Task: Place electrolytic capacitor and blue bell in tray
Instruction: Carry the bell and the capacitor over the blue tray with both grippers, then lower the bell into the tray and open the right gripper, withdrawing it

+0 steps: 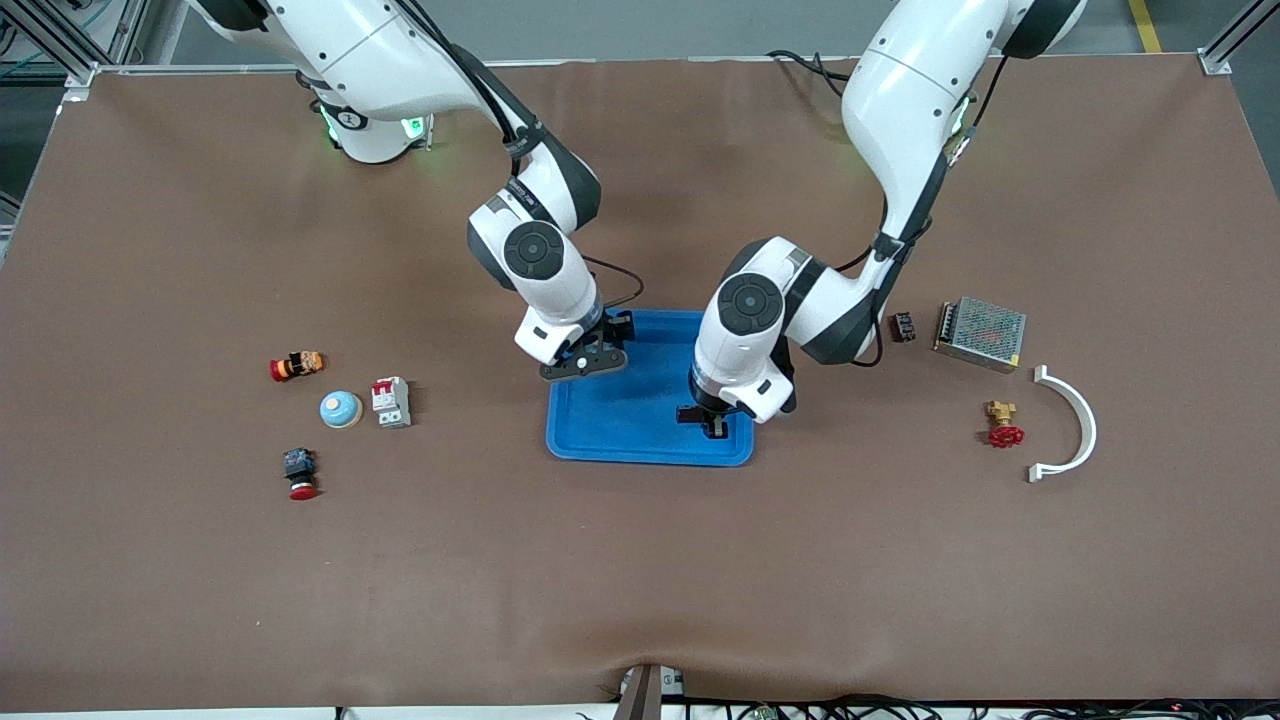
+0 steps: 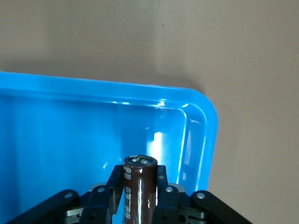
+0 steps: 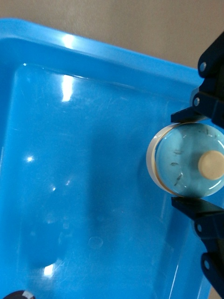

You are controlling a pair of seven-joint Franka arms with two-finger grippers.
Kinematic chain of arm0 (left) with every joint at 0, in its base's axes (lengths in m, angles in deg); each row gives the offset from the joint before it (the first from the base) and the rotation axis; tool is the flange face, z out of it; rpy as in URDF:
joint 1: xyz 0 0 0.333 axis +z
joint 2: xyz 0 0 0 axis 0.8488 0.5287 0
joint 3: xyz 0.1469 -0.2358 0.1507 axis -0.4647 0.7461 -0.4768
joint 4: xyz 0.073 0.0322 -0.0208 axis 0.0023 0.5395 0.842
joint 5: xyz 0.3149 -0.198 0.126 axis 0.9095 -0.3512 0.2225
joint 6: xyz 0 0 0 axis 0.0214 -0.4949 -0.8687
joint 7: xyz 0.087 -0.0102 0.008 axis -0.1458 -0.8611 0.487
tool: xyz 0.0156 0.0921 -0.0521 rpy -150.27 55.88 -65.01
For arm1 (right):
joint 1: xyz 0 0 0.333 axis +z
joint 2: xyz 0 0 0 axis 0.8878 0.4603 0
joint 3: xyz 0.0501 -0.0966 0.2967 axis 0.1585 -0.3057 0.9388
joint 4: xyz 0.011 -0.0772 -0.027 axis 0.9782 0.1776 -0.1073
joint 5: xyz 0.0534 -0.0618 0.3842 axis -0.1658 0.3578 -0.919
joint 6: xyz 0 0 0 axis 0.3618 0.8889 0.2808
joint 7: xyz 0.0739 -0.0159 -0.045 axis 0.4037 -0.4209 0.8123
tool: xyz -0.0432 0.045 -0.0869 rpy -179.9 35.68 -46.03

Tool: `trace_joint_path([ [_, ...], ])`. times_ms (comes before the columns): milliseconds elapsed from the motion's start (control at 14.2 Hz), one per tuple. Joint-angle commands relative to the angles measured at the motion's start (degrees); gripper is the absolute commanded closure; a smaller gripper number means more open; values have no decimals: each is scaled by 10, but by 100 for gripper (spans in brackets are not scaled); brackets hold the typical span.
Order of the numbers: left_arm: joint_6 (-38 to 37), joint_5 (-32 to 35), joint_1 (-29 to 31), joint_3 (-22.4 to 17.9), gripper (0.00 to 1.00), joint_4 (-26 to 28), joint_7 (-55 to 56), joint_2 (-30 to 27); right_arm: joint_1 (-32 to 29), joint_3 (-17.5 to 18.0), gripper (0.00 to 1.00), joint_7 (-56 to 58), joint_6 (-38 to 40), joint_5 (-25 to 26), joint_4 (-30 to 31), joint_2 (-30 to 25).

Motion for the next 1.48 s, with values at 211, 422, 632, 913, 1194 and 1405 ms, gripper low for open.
trace_joint_path([
  [211, 19, 46, -5, -8, 100, -13, 14, 32, 8, -8, 49, -13, -23, 8, 2, 16],
  [422, 19, 57, -2, -8, 100, -13, 12, 35, 9, -8, 48, -13, -32, 8, 2, 22],
  [632, 19, 66, -2, -8, 100, -13, 11, 37, 10, -8, 46, -13, -36, 9, 0, 26],
  [913, 19, 69, -3, -8, 100, -13, 10, 41, 10, -8, 28, -13, -36, 10, -1, 29],
  [1194, 20, 70, -4, -8, 100, -13, 11, 44, 8, -8, 0, -11, -33, 10, -3, 26],
  [1405, 20, 71, -4, -8, 100, -13, 10, 44, 7, -7, 0, -9, -22, 8, -4, 17],
])
